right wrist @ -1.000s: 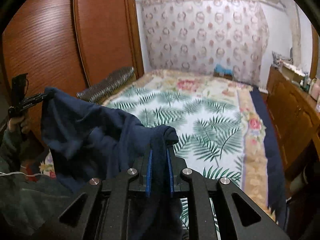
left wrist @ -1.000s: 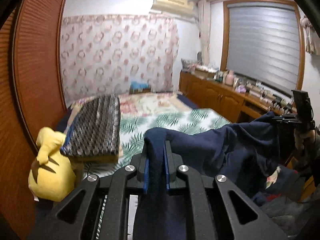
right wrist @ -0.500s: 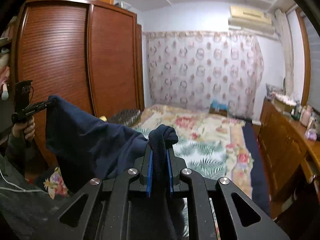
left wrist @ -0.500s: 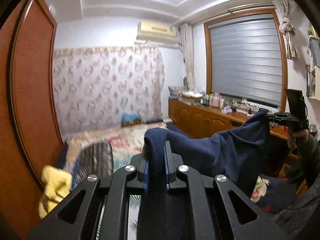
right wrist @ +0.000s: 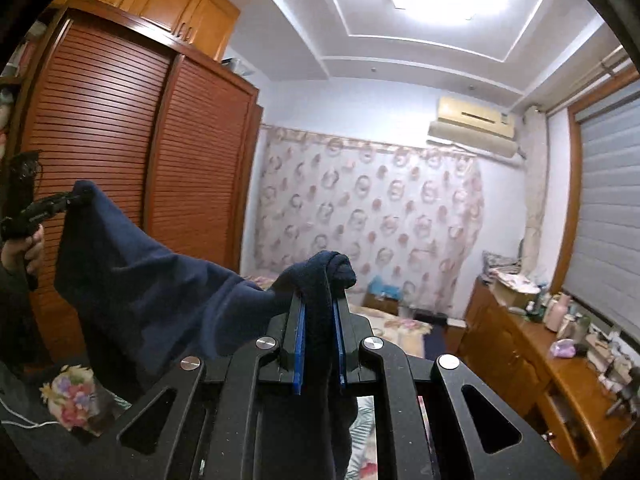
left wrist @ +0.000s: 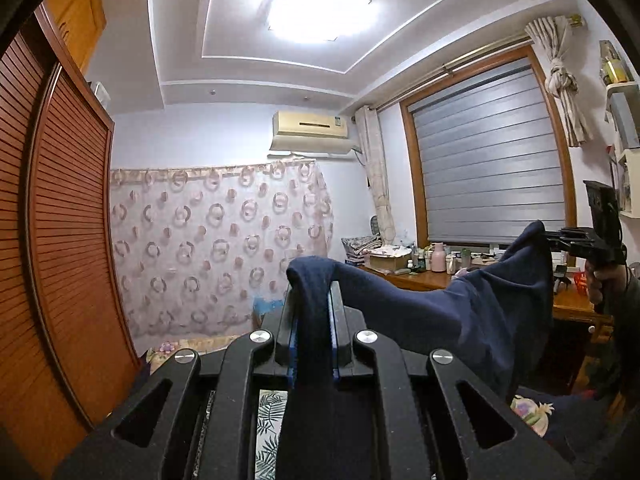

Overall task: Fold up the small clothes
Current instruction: 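Raise the held shirt high with both grippers and let it hang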

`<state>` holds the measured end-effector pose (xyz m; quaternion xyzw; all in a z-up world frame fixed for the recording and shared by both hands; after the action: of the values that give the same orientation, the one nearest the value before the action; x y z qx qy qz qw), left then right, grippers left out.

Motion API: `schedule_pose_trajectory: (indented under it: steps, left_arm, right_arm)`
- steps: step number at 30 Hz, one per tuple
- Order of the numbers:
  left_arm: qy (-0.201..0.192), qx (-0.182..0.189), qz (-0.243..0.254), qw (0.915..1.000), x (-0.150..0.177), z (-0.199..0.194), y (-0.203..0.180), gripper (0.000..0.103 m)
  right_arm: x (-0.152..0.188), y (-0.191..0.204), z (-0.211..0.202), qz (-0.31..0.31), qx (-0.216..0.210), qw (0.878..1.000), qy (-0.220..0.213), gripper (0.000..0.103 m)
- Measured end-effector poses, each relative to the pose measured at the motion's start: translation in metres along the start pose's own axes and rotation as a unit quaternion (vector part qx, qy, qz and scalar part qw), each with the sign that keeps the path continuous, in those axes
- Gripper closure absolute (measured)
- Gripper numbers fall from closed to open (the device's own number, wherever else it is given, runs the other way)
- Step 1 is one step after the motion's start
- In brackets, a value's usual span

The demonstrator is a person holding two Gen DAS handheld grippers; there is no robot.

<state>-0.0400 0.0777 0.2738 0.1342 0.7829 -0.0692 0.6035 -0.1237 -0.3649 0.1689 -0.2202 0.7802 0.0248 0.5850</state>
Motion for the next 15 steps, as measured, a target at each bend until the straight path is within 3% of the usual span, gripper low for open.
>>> schedule_pose_trajectory:
  steps: [5, 10, 15]
  left_arm:
    - [0.043, -0.013, -0.01, 0.999, 0.019, 0.06, 0.013, 0.09]
    - [0.117, -0.025, -0.017, 0.9927, 0.067, 0.161, 0.03, 0.09]
    - [0.207, -0.021, -0.052, 0.9768, 0.137, 0.269, 0.054, 0.09]
  right_arm:
    - [0.014, 0.0, 0.055, 0.006, 0.024, 0.998, 0.055, 0.091]
    - [0.042, -0.01, 0.137, 0.022, 0.021, 0.992, 0.123, 0.091]
    - [0.082, -0.021, 0.241, 0.035, 0.003, 0.982, 0.185, 0.091]
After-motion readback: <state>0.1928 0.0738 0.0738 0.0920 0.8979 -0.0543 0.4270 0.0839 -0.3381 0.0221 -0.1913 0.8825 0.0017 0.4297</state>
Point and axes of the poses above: each gripper's, at about its wrist camera, not at the fingertips, and z roughly the way its jaws point, y to its left, x to its underside, the point moved 3 cm from there along z, roughly the way its jaws point, and after that the axes turned 13 degrees about y, right-handed, at the moved point
